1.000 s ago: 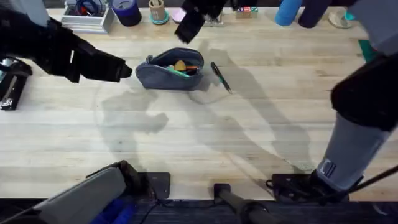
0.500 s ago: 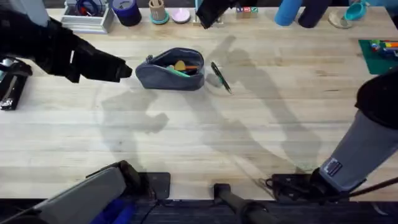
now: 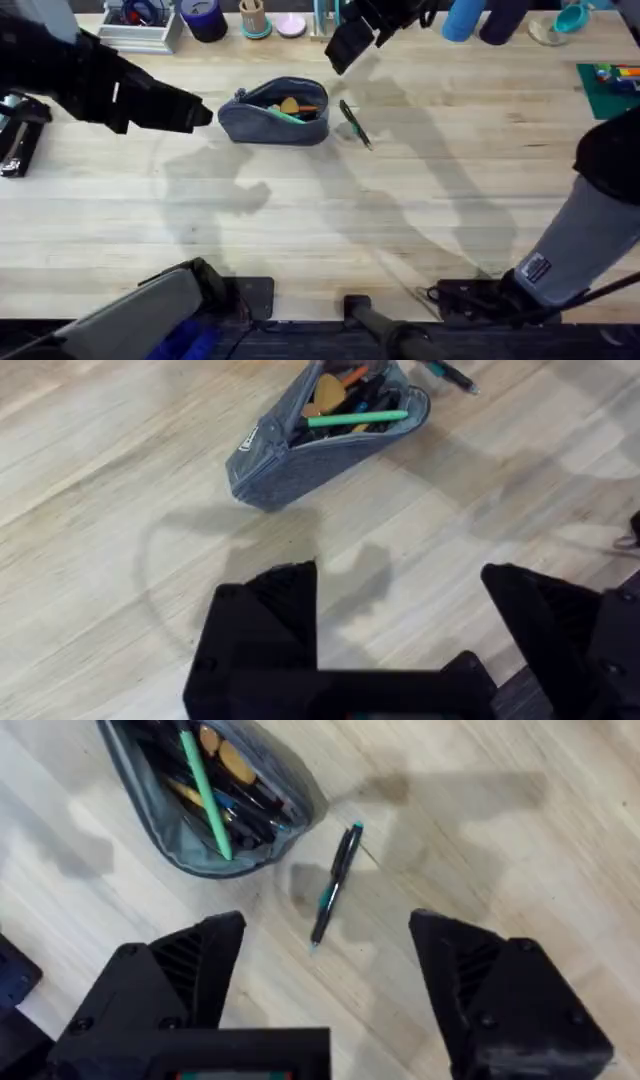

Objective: Unzip the bag, pick up the pens from the table one at a time and place them inside, then zip the bag closed.

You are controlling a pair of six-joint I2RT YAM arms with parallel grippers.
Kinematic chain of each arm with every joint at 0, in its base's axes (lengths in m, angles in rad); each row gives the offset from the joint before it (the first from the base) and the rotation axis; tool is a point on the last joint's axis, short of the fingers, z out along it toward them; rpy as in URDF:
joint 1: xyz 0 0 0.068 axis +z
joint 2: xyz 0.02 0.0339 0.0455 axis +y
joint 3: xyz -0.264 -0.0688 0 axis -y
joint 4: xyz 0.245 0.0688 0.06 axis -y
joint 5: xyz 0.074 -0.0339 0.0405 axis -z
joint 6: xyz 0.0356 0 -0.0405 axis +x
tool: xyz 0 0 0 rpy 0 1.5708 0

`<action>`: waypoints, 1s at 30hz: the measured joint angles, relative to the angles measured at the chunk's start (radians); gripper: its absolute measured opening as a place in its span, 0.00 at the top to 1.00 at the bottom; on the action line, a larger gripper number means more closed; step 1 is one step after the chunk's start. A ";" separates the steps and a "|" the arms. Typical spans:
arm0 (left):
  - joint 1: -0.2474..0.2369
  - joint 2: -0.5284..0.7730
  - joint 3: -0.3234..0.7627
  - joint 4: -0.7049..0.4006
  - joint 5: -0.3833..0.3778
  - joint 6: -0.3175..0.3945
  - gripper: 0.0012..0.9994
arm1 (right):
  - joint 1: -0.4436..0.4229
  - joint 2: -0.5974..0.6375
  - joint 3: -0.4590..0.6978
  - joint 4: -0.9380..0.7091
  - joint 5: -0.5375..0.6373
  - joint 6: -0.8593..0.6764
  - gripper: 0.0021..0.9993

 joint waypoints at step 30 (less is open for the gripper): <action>0.000 0.000 0.000 0.000 0.000 0.000 0.00 | -0.030 0.000 -0.323 0.161 0.033 0.168 0.00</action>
